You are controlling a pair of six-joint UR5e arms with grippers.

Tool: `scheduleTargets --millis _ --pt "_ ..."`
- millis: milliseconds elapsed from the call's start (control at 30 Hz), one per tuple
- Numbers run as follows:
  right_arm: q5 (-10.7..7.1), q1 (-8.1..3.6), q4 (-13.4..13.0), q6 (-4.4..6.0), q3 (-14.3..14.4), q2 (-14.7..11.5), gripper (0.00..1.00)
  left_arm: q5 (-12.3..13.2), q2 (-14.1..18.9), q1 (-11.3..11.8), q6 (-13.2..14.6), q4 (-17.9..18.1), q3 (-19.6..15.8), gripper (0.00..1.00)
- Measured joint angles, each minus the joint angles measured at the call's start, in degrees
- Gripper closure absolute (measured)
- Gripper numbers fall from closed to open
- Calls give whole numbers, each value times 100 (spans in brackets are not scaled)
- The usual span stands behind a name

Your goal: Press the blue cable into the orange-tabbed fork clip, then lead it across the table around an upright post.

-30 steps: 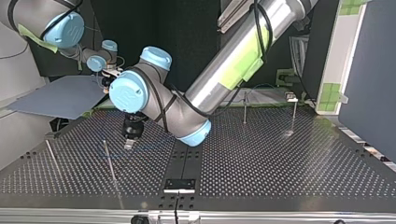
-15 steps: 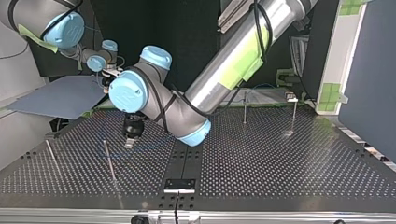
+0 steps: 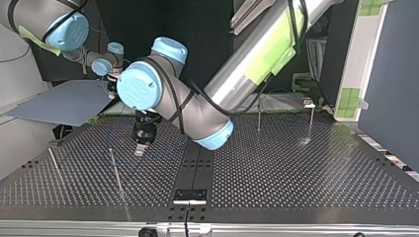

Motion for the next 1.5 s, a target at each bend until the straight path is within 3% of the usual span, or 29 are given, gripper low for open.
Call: scheduleTargets --millis 200,433,1500 --pt "-2 2 8 -1 0 0 100 43 294 82 -266 296 -293 0" --pt "-4 7 15 -1 1 -1 100 -117 731 127 -466 729 -730 0" --pt "1 -2 -6 16 2 2 100 -159 2491 132 -468 2489 -2490 0"
